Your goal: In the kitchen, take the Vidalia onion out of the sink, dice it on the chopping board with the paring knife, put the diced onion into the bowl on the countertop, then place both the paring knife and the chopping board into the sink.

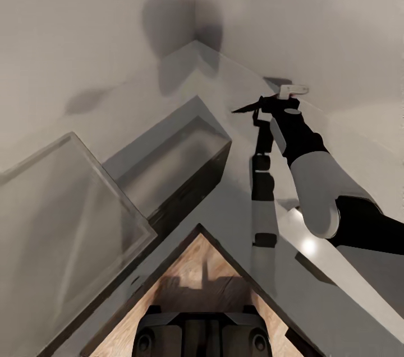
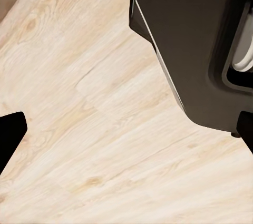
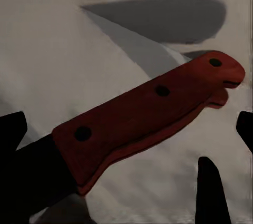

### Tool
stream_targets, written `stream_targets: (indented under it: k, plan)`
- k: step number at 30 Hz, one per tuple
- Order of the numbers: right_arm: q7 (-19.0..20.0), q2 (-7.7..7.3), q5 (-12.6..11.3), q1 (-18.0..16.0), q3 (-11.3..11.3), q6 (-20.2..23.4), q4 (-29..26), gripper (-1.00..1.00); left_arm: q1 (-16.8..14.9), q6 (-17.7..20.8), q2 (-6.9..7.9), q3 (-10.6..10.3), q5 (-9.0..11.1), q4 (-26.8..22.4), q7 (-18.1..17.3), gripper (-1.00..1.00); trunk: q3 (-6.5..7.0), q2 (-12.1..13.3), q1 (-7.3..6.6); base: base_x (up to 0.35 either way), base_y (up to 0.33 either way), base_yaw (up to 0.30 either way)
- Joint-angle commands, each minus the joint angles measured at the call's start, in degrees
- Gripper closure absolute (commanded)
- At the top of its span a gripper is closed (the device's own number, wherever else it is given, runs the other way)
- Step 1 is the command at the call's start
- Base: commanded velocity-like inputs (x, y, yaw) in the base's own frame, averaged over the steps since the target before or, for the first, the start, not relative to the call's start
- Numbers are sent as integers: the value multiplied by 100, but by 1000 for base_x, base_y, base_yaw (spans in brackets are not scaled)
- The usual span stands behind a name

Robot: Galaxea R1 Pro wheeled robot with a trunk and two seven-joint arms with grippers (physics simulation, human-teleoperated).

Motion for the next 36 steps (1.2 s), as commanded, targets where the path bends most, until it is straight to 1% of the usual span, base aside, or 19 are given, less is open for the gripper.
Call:
stream_targets:
  k: [1,24,26,31,36]
  plan:
    - [5,6,38,1,-36,33,71,-100,1,-14,12,-46,37,-10,55,-100,-8,-7,4,-64,0,0]
    - [5,15,24,2,-28,35,69,-100,1,-14,15,-46,37,-10,55,-100,-8,-7,4,-4,0,0]
    - [5,24,23,1,-28,37,36,-100,1,-14,15,-46,37,-10,57,-100,-8,-7,4,62,0,0]
    - [-1,72,15,1,-17,73,-291,-100,1,-14,15,-42,37,-10,57,-100,-8,-7,4,46,0,0]
    - [-4,95,14,1,-11,91,-368,-100,1,-14,15,-44,37,-10,59,-100,-8,-7,4,5,0,0]
